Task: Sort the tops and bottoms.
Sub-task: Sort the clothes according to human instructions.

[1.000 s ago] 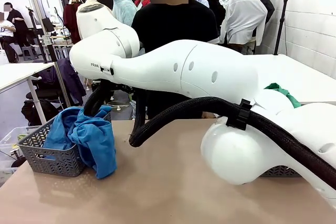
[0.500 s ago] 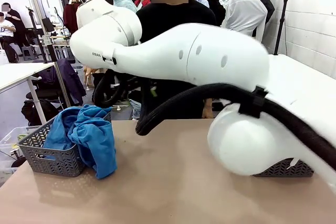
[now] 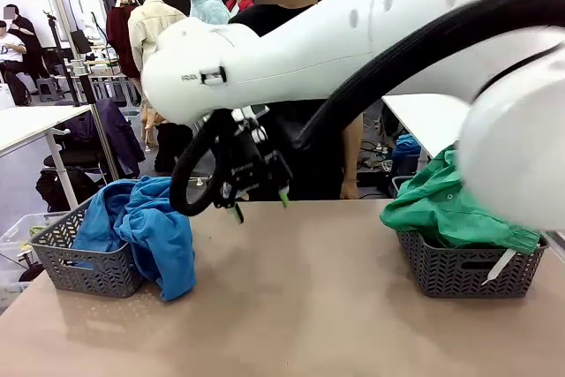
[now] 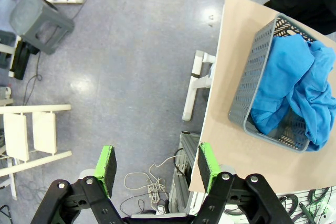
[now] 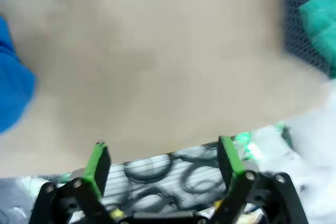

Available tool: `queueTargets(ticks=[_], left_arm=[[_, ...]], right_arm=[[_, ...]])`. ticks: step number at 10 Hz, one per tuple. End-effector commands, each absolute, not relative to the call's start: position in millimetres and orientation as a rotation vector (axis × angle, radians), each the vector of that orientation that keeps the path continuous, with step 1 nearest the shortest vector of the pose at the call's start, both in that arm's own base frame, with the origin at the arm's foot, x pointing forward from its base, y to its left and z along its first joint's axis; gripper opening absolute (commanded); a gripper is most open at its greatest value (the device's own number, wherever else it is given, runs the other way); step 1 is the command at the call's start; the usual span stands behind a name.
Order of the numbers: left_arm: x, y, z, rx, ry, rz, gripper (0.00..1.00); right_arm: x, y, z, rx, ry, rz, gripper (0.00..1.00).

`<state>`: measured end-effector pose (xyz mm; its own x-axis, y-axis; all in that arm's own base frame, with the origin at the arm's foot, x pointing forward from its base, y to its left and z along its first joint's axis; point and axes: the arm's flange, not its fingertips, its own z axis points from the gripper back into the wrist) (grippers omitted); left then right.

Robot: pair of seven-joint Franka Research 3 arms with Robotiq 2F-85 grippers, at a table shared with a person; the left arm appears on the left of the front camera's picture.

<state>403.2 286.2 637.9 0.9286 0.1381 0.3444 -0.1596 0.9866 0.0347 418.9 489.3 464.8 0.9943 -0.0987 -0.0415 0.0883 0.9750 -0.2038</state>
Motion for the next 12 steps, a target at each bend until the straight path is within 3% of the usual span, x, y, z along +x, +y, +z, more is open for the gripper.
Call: queueTargets(ticks=[1, 2, 12], left_arm=[[401, 285, 638, 0.079, -0.343, 0.162, 0.81], [401, 285, 638, 0.079, -0.343, 0.162, 0.81], [403, 286, 638, 0.062, -0.348, 0.152, 0.81]], right_arm=[[206, 297, 264, 0.113, -0.228, -0.311, 1.0], [419, 489, 465, -0.203, 0.051, -0.094, 1.0], [418, 490, 464, -0.192, 0.057, -0.095, 1.0]])
